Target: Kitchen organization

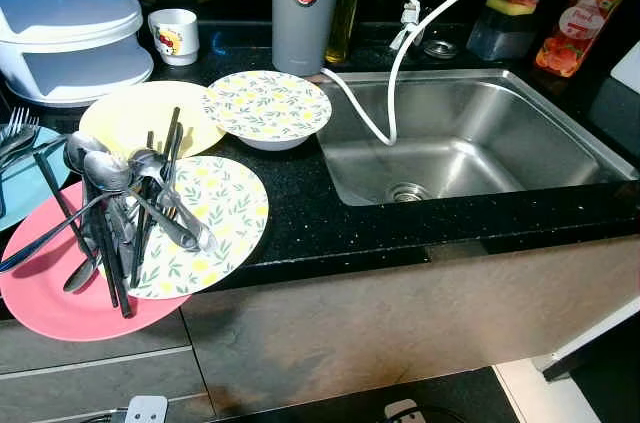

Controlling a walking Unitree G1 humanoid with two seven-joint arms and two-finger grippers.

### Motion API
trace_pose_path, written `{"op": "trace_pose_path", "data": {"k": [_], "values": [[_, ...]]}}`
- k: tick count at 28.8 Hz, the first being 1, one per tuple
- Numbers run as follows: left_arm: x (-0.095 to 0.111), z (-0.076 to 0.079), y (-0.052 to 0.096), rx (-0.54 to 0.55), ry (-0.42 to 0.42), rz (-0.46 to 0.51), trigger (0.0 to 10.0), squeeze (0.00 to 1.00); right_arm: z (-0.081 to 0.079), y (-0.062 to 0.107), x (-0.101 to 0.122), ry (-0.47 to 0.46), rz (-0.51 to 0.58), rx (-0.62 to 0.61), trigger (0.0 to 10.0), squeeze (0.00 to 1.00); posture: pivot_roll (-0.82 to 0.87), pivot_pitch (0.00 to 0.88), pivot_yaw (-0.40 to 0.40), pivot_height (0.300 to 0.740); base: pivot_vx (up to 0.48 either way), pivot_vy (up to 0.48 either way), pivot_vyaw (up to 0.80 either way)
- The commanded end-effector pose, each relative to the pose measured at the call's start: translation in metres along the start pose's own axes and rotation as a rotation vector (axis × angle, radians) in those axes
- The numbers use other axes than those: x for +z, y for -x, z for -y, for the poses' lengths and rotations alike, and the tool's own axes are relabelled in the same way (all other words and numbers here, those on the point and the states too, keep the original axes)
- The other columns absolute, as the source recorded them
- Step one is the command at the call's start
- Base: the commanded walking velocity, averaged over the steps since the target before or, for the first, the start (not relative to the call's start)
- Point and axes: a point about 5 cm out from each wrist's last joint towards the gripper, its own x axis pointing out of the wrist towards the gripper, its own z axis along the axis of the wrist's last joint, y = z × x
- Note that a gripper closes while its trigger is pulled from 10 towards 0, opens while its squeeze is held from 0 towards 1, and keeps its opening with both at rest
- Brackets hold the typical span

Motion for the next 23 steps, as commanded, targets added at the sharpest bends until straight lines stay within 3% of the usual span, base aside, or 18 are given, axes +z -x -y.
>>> {"op": "trace_pose_path", "data": {"k": [1,13,23], "values": [[-0.011,-0.004,0.004,0.003,-0.006,-0.043,10.0,0.00,-0.003,0.002,-0.012,-0.018,-0.038,0.002,10.0,0.00,0.09,0.150,-0.015,0.740,0.000,0.000,0.00],[-0.006,-0.004,0.003,-0.015,-0.012,-0.017,10.0,0.00,-0.017,0.000,-0.005,-0.029,-0.017,0.034,10.0,0.00,0.09,0.184,-0.013,0.740,0.000,0.000,0.00],[-0.018,-0.007,0.009,-0.011,-0.033,-0.048,10.0,0.00,-0.008,0.003,-0.019,-0.012,-0.045,0.018,10.0,0.00,0.10,0.173,-0.006,0.740,0.000,0.000,0.00]]}}
